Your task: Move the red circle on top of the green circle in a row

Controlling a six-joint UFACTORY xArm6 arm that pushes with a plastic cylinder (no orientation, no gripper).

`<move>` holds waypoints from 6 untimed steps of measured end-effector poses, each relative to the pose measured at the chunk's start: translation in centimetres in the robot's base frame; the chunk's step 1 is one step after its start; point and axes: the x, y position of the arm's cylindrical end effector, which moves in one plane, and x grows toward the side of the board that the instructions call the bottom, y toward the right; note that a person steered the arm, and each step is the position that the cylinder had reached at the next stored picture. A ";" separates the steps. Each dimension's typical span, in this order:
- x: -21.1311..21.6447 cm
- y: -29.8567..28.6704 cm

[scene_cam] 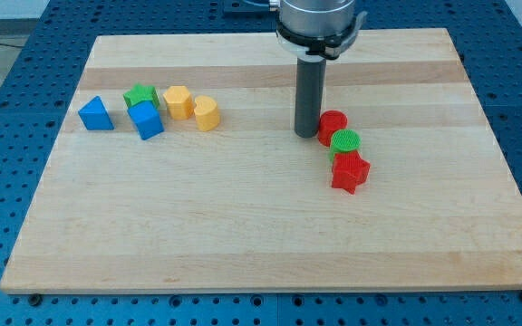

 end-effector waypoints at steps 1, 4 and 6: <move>0.0 0.4; 0.0 1.1; 1.1 -3.8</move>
